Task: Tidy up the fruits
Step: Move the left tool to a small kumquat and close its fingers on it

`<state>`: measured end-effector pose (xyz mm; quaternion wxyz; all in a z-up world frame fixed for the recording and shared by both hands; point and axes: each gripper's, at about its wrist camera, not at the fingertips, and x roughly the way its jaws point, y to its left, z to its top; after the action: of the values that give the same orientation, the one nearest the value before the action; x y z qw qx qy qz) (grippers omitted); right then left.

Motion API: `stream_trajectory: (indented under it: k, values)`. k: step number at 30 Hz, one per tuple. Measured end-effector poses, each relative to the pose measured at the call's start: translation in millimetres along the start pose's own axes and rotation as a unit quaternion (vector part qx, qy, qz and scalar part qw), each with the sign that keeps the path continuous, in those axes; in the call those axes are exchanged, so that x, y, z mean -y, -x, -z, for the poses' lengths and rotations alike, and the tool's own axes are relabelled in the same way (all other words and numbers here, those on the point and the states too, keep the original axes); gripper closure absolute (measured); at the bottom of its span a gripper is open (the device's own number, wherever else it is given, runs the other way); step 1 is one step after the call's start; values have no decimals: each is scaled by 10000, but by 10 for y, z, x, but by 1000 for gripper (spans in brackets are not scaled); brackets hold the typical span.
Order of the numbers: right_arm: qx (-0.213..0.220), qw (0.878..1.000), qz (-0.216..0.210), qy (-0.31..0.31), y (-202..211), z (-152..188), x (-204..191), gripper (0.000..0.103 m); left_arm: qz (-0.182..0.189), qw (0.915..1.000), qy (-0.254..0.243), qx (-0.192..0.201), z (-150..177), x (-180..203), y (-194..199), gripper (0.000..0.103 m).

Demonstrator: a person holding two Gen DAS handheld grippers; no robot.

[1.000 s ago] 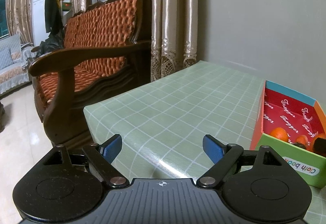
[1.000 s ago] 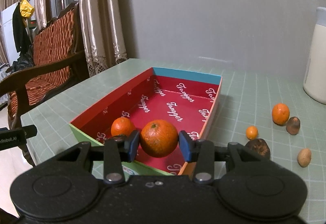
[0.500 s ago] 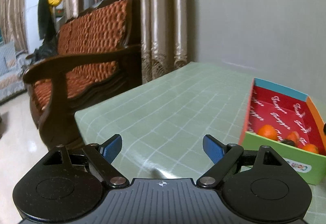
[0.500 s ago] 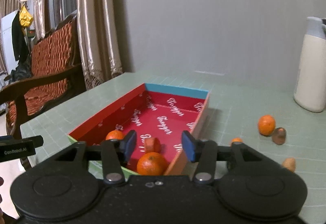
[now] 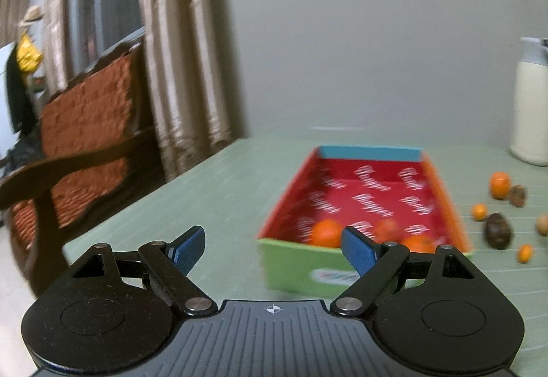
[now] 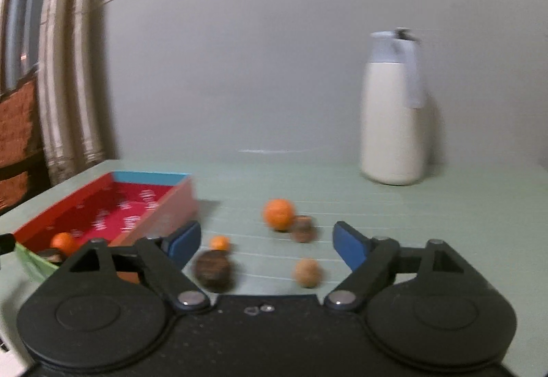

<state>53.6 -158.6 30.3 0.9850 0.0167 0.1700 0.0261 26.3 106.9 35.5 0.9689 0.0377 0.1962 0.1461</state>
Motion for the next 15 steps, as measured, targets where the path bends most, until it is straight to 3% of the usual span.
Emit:
stream_trajectory:
  k: [6,15]
  values:
    - [63,9982,488,-340,152,78,490,15,597,9977,-268,188,-160,451,223,17]
    - [5,9939,862,-686,382,184,1020,14,1457,9862,-750,216,-272,1256,459,17]
